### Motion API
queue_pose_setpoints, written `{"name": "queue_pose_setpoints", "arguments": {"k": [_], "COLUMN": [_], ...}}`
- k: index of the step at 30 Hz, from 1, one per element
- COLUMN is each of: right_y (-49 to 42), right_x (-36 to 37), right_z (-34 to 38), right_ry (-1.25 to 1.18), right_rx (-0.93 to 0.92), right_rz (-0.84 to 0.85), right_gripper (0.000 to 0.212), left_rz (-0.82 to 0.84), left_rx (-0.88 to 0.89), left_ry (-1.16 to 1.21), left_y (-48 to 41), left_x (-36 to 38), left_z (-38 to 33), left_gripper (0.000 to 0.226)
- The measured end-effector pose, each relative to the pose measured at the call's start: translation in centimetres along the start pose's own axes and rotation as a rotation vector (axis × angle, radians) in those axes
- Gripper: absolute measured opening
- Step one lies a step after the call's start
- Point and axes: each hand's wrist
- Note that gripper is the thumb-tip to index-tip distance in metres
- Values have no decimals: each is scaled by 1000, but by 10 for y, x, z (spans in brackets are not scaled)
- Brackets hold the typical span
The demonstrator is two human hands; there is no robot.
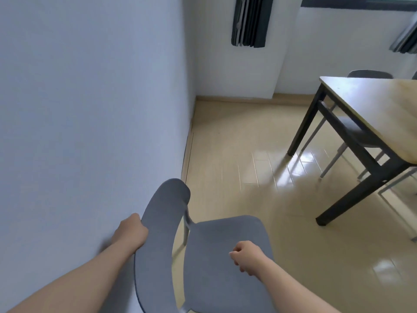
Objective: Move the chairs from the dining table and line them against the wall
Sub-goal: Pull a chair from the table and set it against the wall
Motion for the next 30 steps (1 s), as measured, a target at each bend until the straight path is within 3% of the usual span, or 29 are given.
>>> {"name": "queue_pose_setpoints", "arguments": {"k": [5, 10, 18, 22, 26, 30], "right_y": [-1, 0, 5, 6, 3, -1], "right_x": [8, 12, 11, 7, 6, 6], "right_z": [24, 38, 38, 37, 40, 45], "right_ry": [48, 77, 119, 138, 141, 172], "right_rx": [-29, -72, -55, -51, -51, -89], "right_rz": [8, 31, 29, 24, 17, 18], "right_gripper": [24, 12, 12, 12, 25, 13], "left_rz": [-85, -105, -127, -174, -153, -98], "left_rx": [-45, -55, -55, 51, 231, 437], "left_ry": [-128, -130, -103, -152, -340, -951], "left_y": [4, 7, 3, 8, 17, 12], "left_x": [-9, -5, -4, -1, 1, -7], "left_z": [10, 10, 7, 9, 6, 3], "left_gripper": [26, 29, 34, 40, 55, 48]}}
Point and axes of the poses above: each hand's wrist, its own y-axis away from the middle knuckle, its own x-axis out of the palm, z = x × y, and after that the axes turned 7 degrees about y, right-handed
